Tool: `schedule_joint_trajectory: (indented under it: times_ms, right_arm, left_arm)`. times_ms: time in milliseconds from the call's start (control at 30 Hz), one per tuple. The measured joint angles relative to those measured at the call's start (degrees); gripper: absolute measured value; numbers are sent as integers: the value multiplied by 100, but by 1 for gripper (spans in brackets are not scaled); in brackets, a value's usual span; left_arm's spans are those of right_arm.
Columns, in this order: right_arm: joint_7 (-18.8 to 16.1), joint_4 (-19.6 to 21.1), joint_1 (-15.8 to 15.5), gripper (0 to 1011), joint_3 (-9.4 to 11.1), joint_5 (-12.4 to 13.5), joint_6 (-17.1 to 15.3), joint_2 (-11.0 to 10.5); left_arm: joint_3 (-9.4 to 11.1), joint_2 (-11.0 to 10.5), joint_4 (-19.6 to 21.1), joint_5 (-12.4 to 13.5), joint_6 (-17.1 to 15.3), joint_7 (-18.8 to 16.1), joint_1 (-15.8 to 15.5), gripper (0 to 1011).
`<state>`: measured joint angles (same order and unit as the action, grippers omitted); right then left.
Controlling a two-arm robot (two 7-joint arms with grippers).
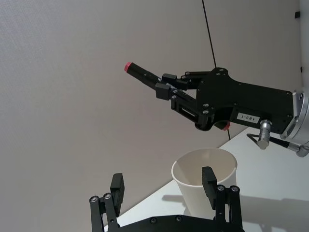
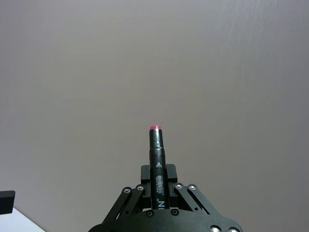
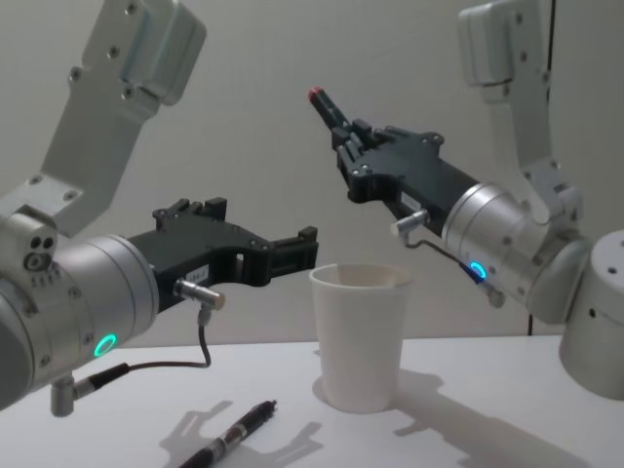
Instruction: Place the pen into the pen holder.
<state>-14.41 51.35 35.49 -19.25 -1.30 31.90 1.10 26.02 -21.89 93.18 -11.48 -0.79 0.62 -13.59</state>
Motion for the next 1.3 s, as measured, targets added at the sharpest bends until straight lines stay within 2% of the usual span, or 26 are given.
schedule_joint_trajectory:
  times_ms: [800, 1300]
  right_arm:
    - [-249, -474, 82, 169, -61, 275, 243, 95]
    - [-333, -950, 258, 169, -112, 348, 475, 209]
  left_arm:
    - [0, 0, 0, 0, 0, 0, 0, 1001]
    - [0, 0, 0, 0, 0, 1, 0, 1001]
